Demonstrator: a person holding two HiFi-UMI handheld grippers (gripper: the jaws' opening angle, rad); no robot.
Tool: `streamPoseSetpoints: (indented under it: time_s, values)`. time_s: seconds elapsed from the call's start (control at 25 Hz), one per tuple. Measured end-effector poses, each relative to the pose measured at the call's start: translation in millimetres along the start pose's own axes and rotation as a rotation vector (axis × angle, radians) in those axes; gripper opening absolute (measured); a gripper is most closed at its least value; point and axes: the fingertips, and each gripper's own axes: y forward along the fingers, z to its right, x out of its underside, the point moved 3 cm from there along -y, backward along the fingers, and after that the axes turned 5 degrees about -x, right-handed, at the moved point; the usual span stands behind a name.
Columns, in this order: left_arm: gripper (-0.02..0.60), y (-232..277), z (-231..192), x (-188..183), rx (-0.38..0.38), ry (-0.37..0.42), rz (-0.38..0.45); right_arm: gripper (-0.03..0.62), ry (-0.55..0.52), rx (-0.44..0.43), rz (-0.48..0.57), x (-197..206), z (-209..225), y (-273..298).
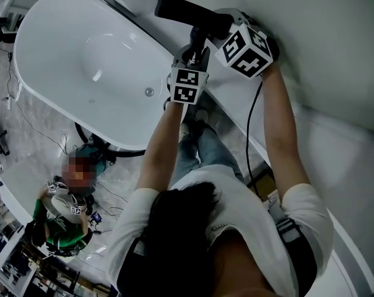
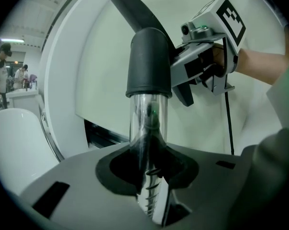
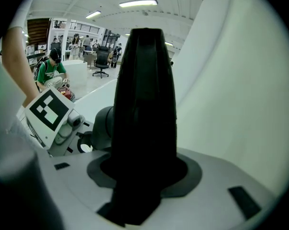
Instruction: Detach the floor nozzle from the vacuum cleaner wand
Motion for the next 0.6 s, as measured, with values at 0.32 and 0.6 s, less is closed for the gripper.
streamPoseSetpoints:
  time_s: [0.32, 0.6]
  values:
    - [0.112, -2.9, -4.9, -1.0, 0.007, -0.055, 0.031, 0.209, 0.027, 0.063, 0.061, -7.0, 0.8, -2.5]
    - [0.114, -0.8, -3.7, 0.8, 0.026, -0.072, 0.032, 0.209, 0.039, 0.141, 0.071, -3.7, -1.1, -4.8]
